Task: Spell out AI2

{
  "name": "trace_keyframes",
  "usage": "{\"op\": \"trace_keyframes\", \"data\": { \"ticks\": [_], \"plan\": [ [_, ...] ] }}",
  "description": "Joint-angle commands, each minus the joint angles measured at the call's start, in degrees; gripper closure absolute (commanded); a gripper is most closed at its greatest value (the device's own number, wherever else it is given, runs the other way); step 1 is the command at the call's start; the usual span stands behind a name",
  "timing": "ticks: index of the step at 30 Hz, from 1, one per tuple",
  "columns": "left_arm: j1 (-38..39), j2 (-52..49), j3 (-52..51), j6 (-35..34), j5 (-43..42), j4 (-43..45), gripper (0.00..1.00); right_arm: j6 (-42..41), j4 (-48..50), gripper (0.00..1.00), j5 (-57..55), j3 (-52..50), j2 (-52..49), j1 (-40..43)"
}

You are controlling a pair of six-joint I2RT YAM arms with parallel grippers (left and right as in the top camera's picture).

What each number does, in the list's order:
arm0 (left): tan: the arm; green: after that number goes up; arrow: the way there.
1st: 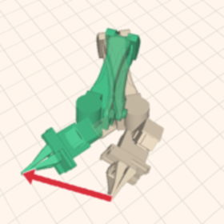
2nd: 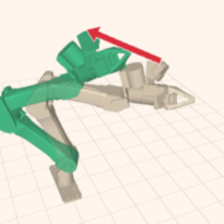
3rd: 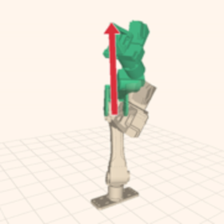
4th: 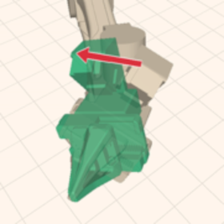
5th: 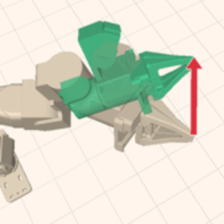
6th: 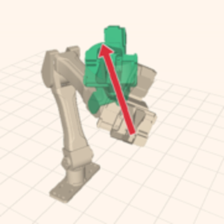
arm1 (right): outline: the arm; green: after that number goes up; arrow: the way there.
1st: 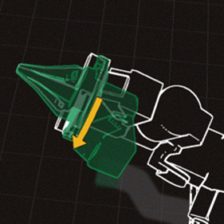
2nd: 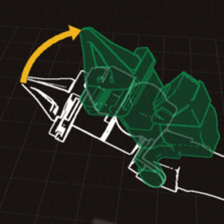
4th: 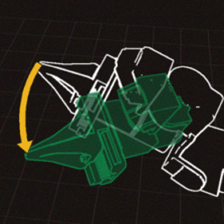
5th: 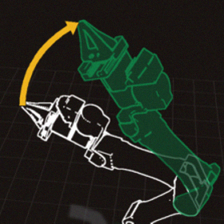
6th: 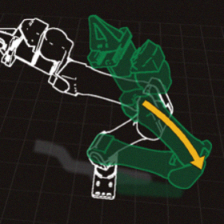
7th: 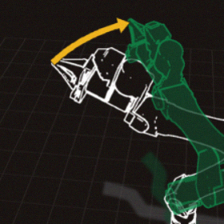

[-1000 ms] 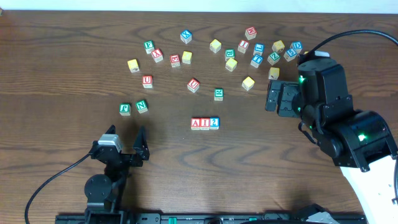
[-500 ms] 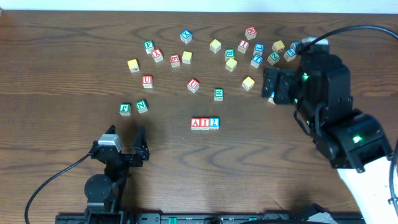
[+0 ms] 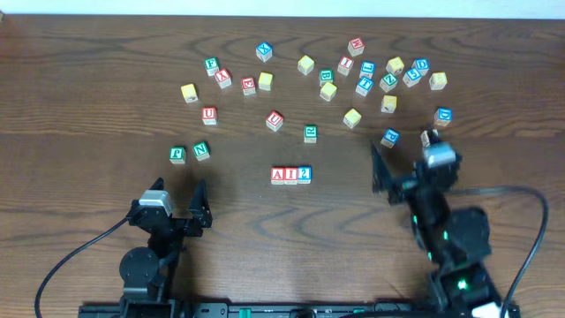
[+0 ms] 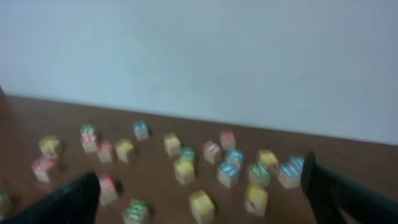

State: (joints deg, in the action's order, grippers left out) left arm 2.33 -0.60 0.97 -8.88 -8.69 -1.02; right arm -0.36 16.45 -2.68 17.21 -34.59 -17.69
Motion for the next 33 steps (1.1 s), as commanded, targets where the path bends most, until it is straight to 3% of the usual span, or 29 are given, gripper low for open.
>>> {"op": "trace_keyframes", "data": {
  "ticks": [1, 9, 18, 33],
  "plan": [
    [-0.28, 0.37, -0.72, 0.00, -1.18, -2.36, 0.15, 1.33, 2.05, 0.01, 0.50, -8.66, 8.63, 3.04],
    [-0.28, 0.37, -0.72, 0.00, -1.18, -2.38, 0.15, 6.43, -1.25, 0.01, 3.54, -16.61, 22.64, 8.50],
    [-0.28, 0.37, -0.72, 0.00, -1.18, -2.36, 0.15, 4.35, -21.35, 0.01, 4.28, -16.92, 32.48, 12.68],
    [-0.28, 0.37, -0.72, 0.00, -1.18, -2.36, 0.15, 2.54, -21.00, 0.01, 3.91, -16.90, 33.83, 12.83]
  ]
}}
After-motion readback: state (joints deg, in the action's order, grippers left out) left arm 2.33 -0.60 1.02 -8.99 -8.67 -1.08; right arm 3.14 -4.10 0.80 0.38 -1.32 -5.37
